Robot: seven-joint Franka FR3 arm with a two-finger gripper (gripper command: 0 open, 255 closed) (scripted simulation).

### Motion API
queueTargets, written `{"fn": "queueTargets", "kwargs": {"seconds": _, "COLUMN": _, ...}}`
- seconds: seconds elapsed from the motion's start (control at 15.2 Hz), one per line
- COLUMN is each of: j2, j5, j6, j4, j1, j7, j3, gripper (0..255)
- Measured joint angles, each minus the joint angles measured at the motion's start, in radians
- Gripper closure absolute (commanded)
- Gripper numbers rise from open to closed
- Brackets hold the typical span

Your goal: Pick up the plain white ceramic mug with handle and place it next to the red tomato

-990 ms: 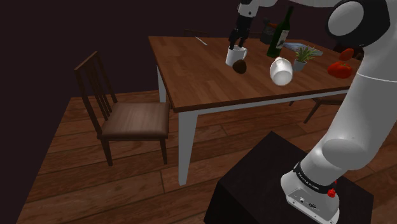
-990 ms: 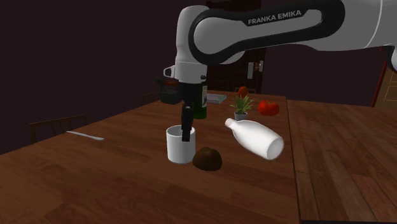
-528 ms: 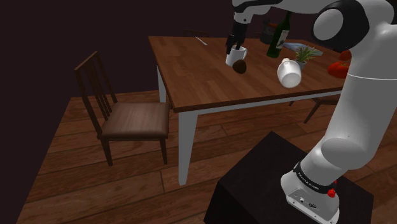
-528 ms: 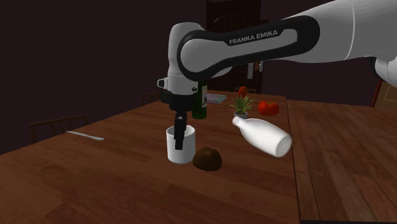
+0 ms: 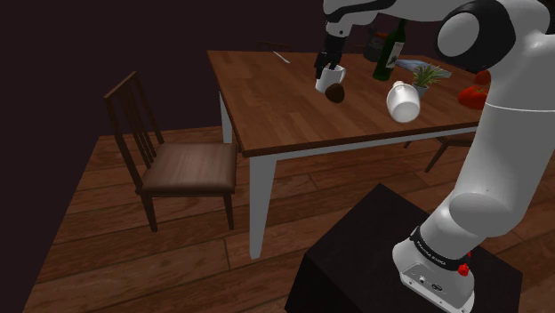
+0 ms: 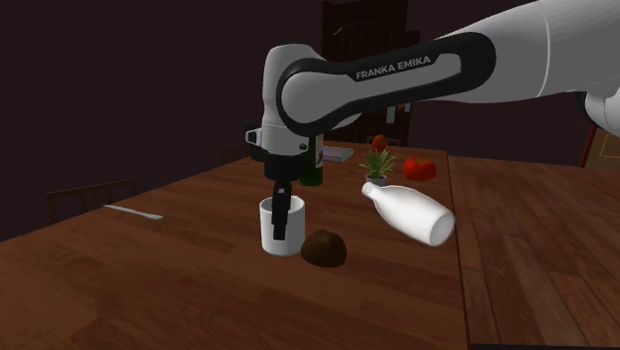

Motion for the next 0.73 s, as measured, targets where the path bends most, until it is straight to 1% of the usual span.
{"fn": "queueTargets", "kwargs": {"seconds": 0.07, "j2": 0.0, "j5": 0.0, "j6": 0.0, "j4": 0.0, "j1": 0.0, "j7": 0.0, "j3": 0.0, "gripper": 255}}
{"fn": "queueTargets", "kwargs": {"seconds": 0.73, "j2": 0.0, "j5": 0.0, "j6": 0.0, "j4": 0.0, "j1": 0.0, "j7": 0.0, "j3": 0.0, "gripper": 255}}
